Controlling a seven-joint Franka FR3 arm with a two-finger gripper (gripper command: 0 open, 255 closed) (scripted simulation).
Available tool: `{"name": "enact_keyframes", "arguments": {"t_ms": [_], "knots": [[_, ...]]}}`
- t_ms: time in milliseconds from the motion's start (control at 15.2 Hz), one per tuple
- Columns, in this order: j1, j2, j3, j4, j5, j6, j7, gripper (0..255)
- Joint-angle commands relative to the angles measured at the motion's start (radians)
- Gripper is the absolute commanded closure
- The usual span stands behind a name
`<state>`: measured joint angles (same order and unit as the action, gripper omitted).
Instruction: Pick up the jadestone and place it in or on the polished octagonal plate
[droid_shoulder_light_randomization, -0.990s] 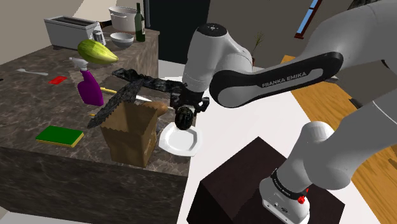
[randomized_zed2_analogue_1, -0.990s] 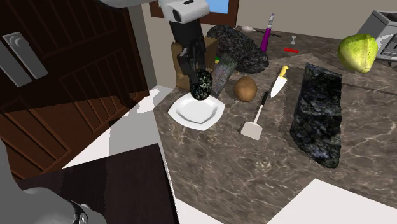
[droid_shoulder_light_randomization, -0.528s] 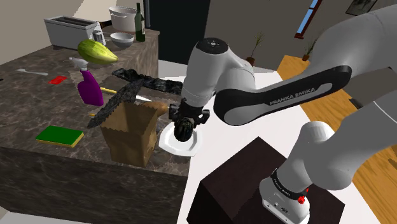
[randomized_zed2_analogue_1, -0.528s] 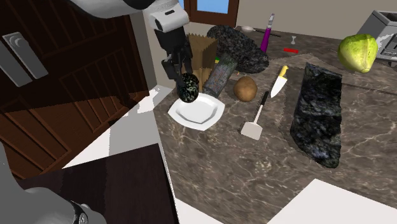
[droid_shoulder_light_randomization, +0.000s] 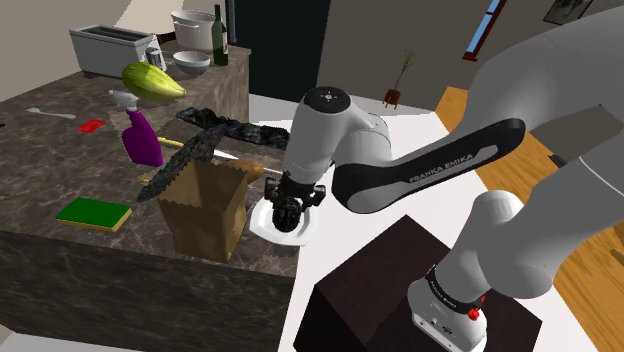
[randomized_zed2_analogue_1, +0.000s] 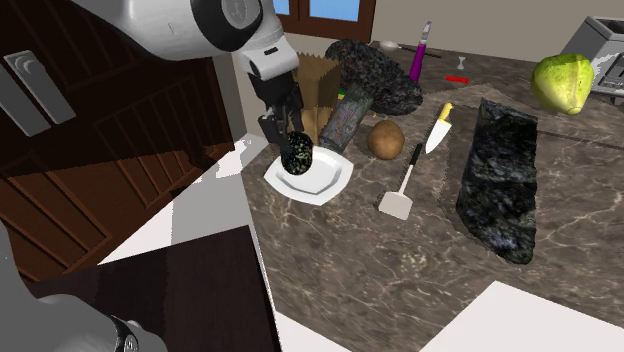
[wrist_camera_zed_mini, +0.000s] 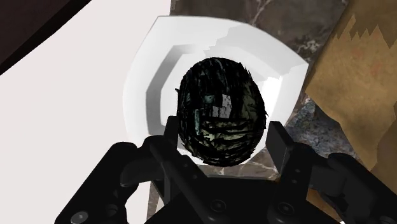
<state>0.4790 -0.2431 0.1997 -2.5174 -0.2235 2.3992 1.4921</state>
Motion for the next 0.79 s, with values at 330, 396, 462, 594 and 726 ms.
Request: {"name": "enact_keyframes", "arguments": {"t_ms": [330, 396, 462, 594, 726], "knots": [[-0.01, 0.047, 0.008, -0.029, -0.032, 0.072, 0.035, 255], [-0.01, 0.047, 0.008, -0.029, -0.032, 0.072, 0.035, 255], [-0.01, 0.047, 0.008, -0.029, -0.032, 0.072, 0.035, 255], [-0.01, 0.047, 0.008, -0.029, -0.032, 0.072, 0.035, 255], [-0.01, 0.047, 0.009, -0.029, -0.032, 0.072, 0.035, 255]]}}
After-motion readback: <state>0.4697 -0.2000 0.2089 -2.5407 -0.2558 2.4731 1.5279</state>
